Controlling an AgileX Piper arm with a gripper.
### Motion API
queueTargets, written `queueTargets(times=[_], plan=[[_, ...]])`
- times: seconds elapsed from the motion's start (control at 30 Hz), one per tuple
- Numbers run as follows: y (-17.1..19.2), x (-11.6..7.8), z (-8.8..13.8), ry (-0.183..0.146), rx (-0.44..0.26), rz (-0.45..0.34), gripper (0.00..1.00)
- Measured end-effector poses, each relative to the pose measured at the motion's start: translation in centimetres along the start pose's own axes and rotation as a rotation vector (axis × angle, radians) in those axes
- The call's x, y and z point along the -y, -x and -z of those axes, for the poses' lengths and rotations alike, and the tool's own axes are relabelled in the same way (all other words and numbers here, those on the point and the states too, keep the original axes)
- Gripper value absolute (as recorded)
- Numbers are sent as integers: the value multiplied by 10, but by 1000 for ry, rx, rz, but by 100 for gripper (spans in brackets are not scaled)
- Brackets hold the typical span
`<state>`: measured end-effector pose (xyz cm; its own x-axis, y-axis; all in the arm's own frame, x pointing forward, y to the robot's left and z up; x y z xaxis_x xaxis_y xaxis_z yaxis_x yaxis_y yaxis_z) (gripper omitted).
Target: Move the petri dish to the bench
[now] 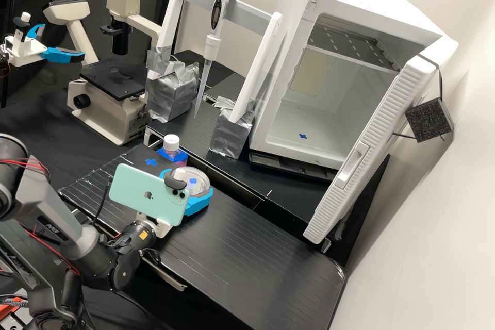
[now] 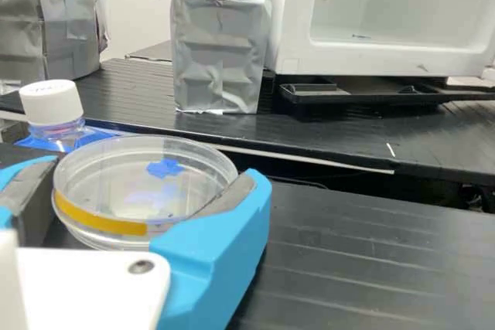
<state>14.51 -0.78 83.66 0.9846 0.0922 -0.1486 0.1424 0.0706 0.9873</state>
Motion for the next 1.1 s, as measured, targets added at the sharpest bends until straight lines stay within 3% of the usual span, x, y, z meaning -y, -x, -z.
queueTargets(times=[0.17,0.3,0.37,0.47,0.6,0.67,0.7,0.73,0.8,0.87,0.93,1.1], plan=[[2,-3,3,26,-2,-22,100],[6,-6,10,14,-15,-52,100],[8,-8,15,30,-30,-69,100],[8,-9,26,51,-78,-101,100],[5,-9,41,37,-174,-117,100],[0,-12,49,13,-226,-129,100],[-5,-16,57,-16,-249,-143,100],[-8,-18,59,-35,-239,-148,100],[-15,-27,68,-109,-238,-187,100],[-23,-33,76,-147,-237,-218,100],[-31,-37,82,-168,-237,-244,100],[-51,-34,79,-182,-219,-237,100]])
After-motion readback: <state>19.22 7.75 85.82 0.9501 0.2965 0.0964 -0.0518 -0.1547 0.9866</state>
